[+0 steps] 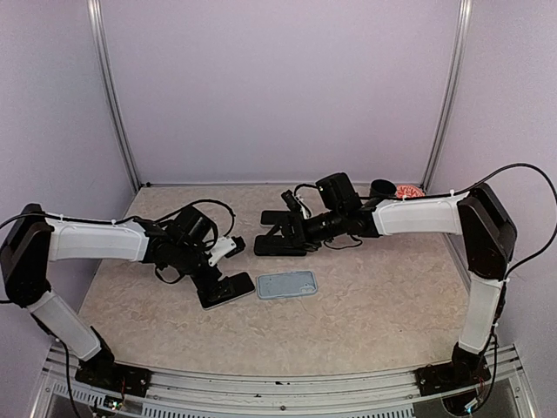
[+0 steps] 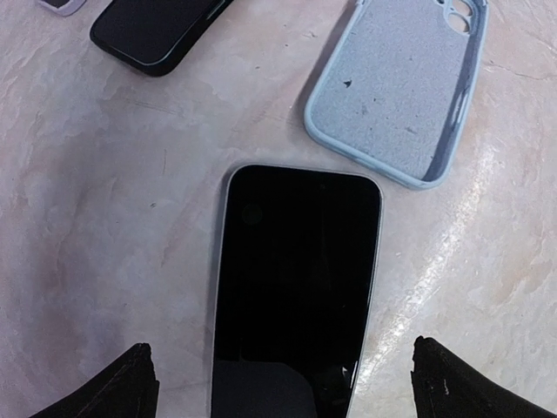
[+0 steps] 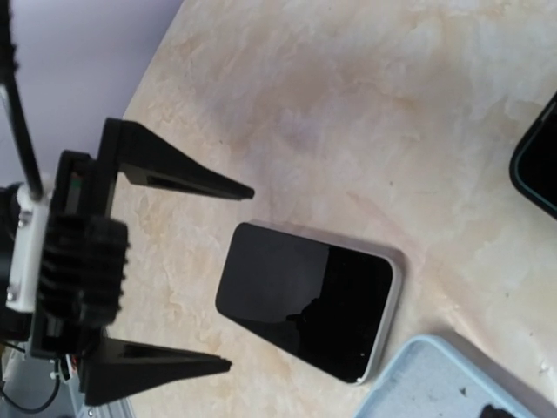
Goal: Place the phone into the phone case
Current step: Move the phone to the center of the board, then pick up the phone from the center of the board.
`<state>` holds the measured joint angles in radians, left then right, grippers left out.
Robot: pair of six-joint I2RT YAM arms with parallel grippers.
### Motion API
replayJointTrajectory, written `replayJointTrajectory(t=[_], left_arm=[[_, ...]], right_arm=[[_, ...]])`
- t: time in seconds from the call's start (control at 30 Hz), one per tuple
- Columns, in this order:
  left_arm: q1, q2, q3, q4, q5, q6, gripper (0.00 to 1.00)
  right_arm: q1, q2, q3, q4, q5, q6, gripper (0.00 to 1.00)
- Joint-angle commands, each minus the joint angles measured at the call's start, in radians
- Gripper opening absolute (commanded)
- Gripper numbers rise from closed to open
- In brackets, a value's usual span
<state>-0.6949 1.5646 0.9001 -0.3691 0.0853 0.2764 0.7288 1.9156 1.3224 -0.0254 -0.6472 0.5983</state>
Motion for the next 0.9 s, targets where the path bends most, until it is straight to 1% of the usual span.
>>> replayJointTrajectory(t=[0.0, 0.2, 0.37, 0.5, 0.87], left_arm=[[-0.005, 0.013, 0.002, -0.032, 0.049, 0.047, 0.99], [0.005, 0.090, 0.066, -0.085, 0.084, 0.054, 0.99], [0.016, 0.151, 0.100, -0.094, 0.068, 0.049, 0.99], [0.029, 0.156, 0.096, -0.080, 0.052, 0.052, 0.99], [0.047, 0.207, 0.119, -0.088, 0.080, 0.059, 0.98]], right_arm=[[-0.002, -0.037, -0.016, -0.016, -0.005, -0.024, 0.99], [-0.003, -0.029, -0.017, -0.015, -0.008, -0.026, 0.99], [-0.003, -0.030, -0.021, -0.020, -0.005, -0.033, 0.99], [-0.006, -0.028, -0.024, -0.018, -0.010, -0.035, 0.99], [-0.010, -0.020, -0.029, -0.009, -0.018, -0.031, 0.99]])
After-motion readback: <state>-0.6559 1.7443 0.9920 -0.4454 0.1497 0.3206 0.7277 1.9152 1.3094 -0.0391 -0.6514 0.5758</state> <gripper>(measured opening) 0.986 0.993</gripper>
